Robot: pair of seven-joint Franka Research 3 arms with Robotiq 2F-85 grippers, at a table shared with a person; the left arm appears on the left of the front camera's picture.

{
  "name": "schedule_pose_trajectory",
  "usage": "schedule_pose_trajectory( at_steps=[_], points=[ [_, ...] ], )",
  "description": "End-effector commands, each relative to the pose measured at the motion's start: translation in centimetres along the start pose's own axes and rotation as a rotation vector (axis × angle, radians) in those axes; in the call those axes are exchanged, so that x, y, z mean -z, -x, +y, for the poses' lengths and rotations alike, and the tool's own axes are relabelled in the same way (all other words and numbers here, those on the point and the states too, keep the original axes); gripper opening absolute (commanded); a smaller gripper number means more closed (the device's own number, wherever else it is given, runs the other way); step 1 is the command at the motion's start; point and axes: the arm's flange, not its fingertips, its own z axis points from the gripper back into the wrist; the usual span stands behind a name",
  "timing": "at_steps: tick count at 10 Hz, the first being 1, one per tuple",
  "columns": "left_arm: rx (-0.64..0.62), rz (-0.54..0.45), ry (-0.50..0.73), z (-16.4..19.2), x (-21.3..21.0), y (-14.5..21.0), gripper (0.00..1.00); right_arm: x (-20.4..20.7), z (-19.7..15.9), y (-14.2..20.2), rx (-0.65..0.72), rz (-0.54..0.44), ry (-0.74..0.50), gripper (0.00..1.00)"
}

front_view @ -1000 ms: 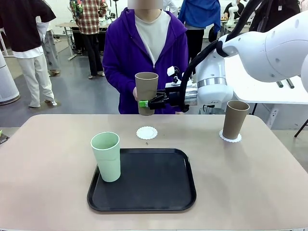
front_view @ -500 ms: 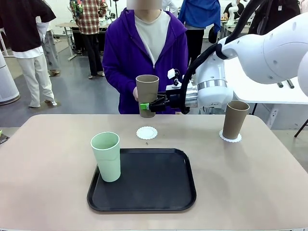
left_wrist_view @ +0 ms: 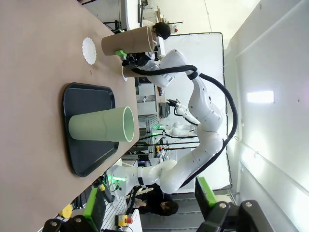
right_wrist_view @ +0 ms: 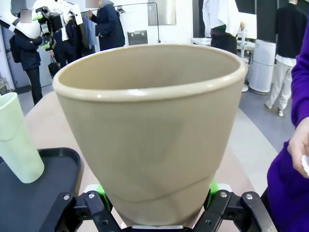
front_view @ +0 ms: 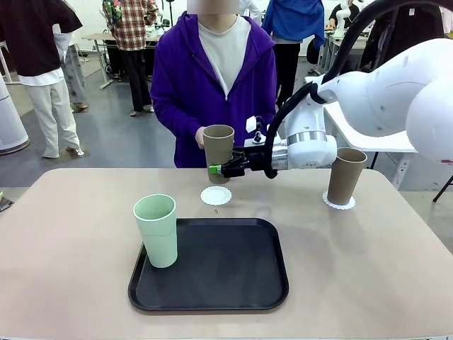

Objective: Place coasters on the table and set cups on them.
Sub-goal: Take one Reusable plastic cup from the Flat Tray and place it on a coaster set by the human.

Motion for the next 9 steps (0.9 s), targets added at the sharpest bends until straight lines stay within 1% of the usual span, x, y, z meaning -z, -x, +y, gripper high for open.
schedule_pose_trajectory(
  at_steps=[1, 3, 6, 9],
  points=[
    [0.007, -0.008, 0.011, -0.2, 0.0, 0.0, 1.0, 1.1, -1.2, 0.7, 0.015, 0.013, -0.015, 0.81],
    [0.007, -0.008, 0.011, -0.2, 0.0, 0.0, 1.0, 1.4, -1.3, 1.8, 0.022, 0.026, -0.024, 0.81],
    [0.007, -0.008, 0.011, -0.2, 0.0, 0.0, 1.0, 1.9, -1.5, 2.8, 0.029, 0.021, -0.03, 0.81],
    [0.007, -0.008, 0.011, -0.2, 0.0, 0.0, 1.0, 2.4, -1.8, 4.0, 0.068, 0.031, -0.04, 0.81]
  ],
)
